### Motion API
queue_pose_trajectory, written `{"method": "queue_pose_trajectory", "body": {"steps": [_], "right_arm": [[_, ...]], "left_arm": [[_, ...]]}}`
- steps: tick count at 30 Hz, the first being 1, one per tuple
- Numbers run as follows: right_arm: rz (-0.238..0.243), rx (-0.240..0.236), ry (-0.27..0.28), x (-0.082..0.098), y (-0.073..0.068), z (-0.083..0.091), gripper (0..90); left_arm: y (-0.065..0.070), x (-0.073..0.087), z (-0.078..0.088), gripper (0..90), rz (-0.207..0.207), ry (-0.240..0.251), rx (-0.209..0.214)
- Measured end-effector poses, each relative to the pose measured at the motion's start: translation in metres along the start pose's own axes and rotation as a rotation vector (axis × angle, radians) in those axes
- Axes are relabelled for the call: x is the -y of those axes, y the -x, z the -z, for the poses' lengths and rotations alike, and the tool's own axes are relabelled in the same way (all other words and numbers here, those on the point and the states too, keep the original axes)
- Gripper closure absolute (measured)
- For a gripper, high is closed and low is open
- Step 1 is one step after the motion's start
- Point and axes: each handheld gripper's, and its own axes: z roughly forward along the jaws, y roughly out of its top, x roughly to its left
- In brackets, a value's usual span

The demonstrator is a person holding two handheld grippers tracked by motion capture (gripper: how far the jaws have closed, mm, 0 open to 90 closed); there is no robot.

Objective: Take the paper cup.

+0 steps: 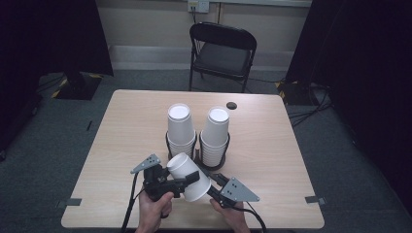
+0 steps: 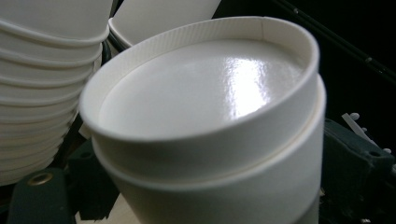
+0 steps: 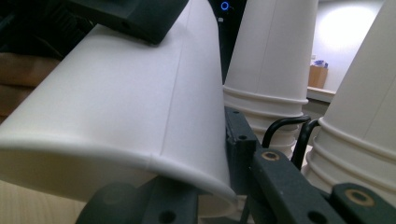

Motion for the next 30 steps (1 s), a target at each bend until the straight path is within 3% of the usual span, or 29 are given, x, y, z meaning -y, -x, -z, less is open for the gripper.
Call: {"method": "queue_pose_trajectory", "body": {"steps": [9, 16, 20, 23, 24, 29, 30], "right_arm": [[0.003, 0.015, 0.02, -0.001, -0.002, 0.004, 85.6], [-0.014, 0.056, 0.025, -0.001, 0.005, 0.011, 85.8], [-0.032, 0.063, 0.021, -0.002, 0.009, 0.014, 85.8], [-0.047, 0.059, -0.003, -0.002, 0.01, 0.014, 85.8], [-0.049, 0.065, -0.02, -0.002, 0.01, 0.014, 85.8], [-0.062, 0.074, -0.043, -0.003, 0.011, 0.016, 85.8], [-0.066, 0.077, -0.064, -0.003, 0.013, 0.017, 85.8]], "left_arm": [[-0.002, 0.002, 0.004, 9.3, -0.012, 0.016, 0.012], [-0.002, 0.001, 0.013, 4.1, -0.031, 0.039, -0.016], [-0.003, 0.0, 0.016, 5.4, -0.066, 0.047, -0.027], [-0.004, 0.001, 0.019, 12.6, -0.084, 0.072, -0.027], [-0.005, 0.002, 0.021, 14.9, -0.108, 0.088, -0.035], [-0.009, 0.004, 0.025, 15.1, -0.154, 0.118, -0.03], [-0.011, 0.005, 0.027, 15.2, -0.174, 0.119, -0.046]]}}
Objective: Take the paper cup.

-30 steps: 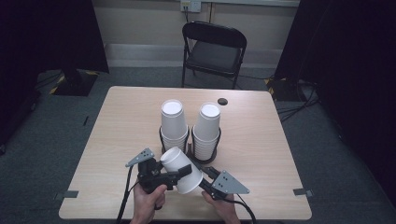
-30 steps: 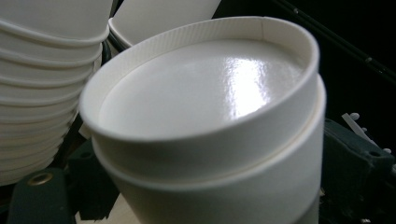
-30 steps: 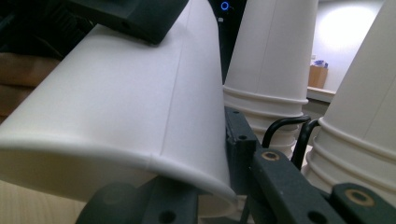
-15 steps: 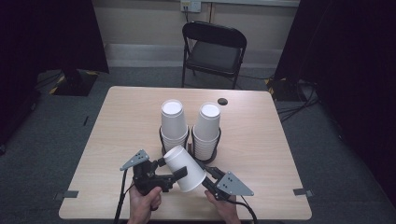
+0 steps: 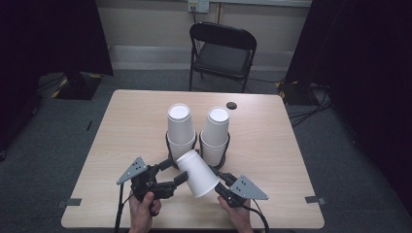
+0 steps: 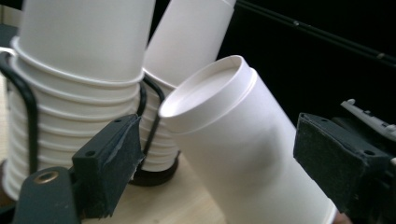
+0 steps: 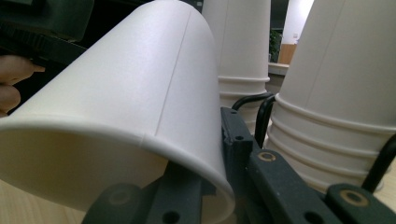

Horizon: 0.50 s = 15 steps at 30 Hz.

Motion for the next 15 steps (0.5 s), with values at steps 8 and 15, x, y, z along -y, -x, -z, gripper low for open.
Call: {"method": "queue_pose_trajectory", "body": {"steps": [8, 15], "right_arm": [[-0.054, -0.007, -0.085, -0.003, 0.007, 0.001, 85.8], [-0.079, -0.016, -0.154, -0.002, 0.009, 0.002, 85.8]], "left_arm": [[-0.007, 0.004, 0.004, 15.3, -0.059, 0.023, -0.05], [-0.008, 0.012, 0.005, 15.3, -0.179, -0.004, -0.138]]}}
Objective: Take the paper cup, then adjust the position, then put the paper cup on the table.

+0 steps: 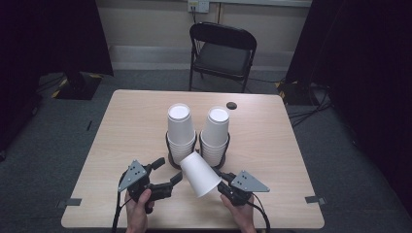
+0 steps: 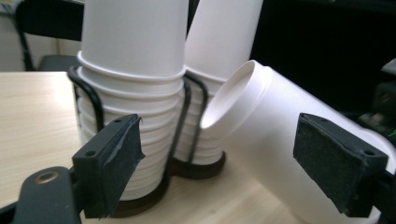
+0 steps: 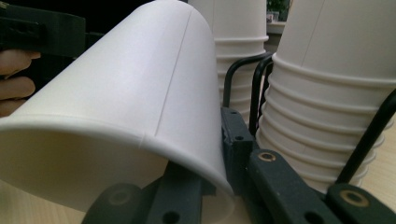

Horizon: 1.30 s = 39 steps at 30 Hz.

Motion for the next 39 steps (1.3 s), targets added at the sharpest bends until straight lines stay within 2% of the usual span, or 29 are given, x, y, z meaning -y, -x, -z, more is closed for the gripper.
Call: {"method": "queue_pose_trajectory", "body": {"steps": [4, 5, 6, 7, 12, 17, 24, 28, 32, 34, 36, 37, 38, 39], "right_arm": [[-0.014, -0.007, -0.05, -0.002, 0.004, 0.003, 85.7], [-0.019, -0.008, -0.058, -0.002, 0.005, 0.004, 85.8], [-0.019, -0.008, -0.058, -0.002, 0.005, 0.004, 85.8], [-0.03, -0.017, -0.076, -0.003, 0.008, 0.006, 85.8], [-0.039, -0.025, -0.111, -0.004, 0.012, 0.008, 85.8], [-0.053, -0.044, -0.147, -0.007, 0.016, 0.008, 85.8], [-0.055, -0.084, -0.218, -0.01, 0.019, 0.006, 85.9], [-0.053, -0.117, -0.26, -0.013, 0.021, 0.003, 85.9], [-0.05, -0.136, -0.309, -0.017, 0.023, 0.0, 85.9], [-0.043, -0.142, -0.323, -0.019, 0.024, 0.0, 85.9], [-0.034, -0.151, -0.36, -0.021, 0.025, -0.001, 85.9], [-0.037, -0.166, -0.384, -0.022, 0.026, -0.003, 85.9], [-0.037, -0.166, -0.384, -0.022, 0.026, -0.003, 85.9], [-0.035, -0.176, -0.418, -0.023, 0.026, -0.006, 85.9]], "left_arm": [[0.002, 0.001, 0.001, 15.3, -0.06, -0.017, 0.008], [0.002, 0.0, 0.001, 15.4, -0.095, -0.028, 0.015], [0.002, 0.0, 0.001, 15.4, -0.095, -0.028, 0.015], [0.003, -0.001, 0.001, 15.4, -0.12, -0.035, 0.021], [0.004, 0.001, 0.0, 15.4, -0.157, -0.054, 0.006], [0.006, 0.007, -0.001, 15.5, -0.219, -0.11, 0.0], [0.009, 0.01, -0.002, 15.8, -0.273, -0.167, 0.056], [0.012, 0.012, -0.005, 16.2, -0.286, -0.2, 0.043], [0.016, 0.013, -0.008, 15.5, -0.299, -0.211, 0.066], [0.019, 0.014, -0.01, 15.5, -0.326, -0.226, 0.083], [0.021, 0.015, -0.012, 15.6, -0.354, -0.246, 0.077], [0.023, 0.016, -0.012, 15.7, -0.391, -0.259, 0.064], [0.023, 0.016, -0.012, 15.7, -0.391, -0.259, 0.064], [0.024, 0.016, -0.011, 15.7, -0.41, -0.262, 0.063]]}}
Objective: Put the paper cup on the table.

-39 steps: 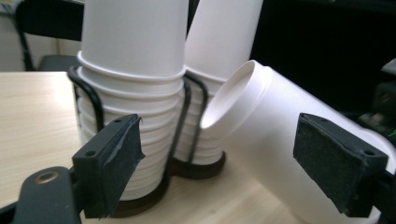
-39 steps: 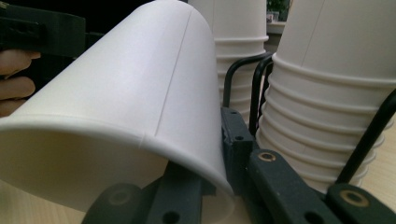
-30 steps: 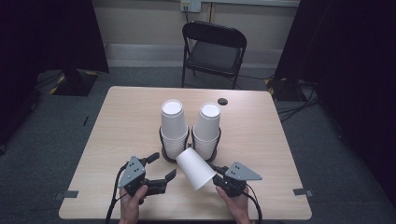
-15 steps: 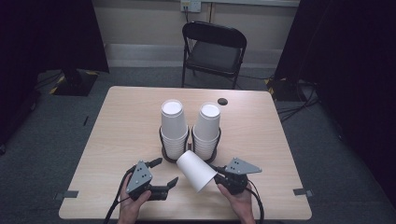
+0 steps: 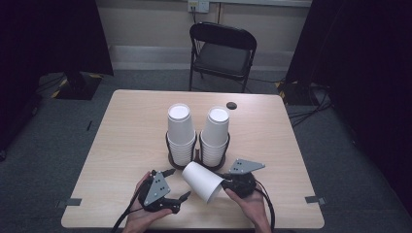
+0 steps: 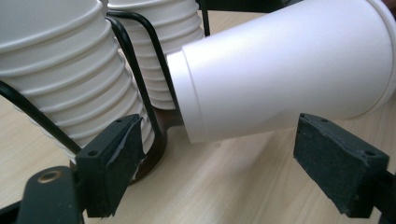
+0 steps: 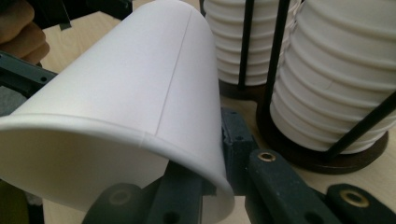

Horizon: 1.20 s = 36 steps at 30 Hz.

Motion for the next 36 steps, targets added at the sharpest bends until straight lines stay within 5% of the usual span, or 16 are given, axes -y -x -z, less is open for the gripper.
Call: {"method": "queue_pose_trajectory", "body": {"steps": [14, 30, 36], "right_arm": [[0.005, -0.083, -0.141, -0.008, 0.001, -0.008, 86.0], [0.005, -0.125, -0.226, -0.007, 0.0, -0.014, 85.9], [0.004, -0.139, -0.257, -0.008, -0.001, -0.018, 85.9]], "left_arm": [[0.011, -0.001, -0.001, 15.7, -0.173, -0.023, 0.044], [0.023, 0.002, -0.011, 14.0, -0.252, -0.062, 0.08], [0.029, 0.002, -0.018, 8.4, -0.336, -0.104, 0.079]]}}
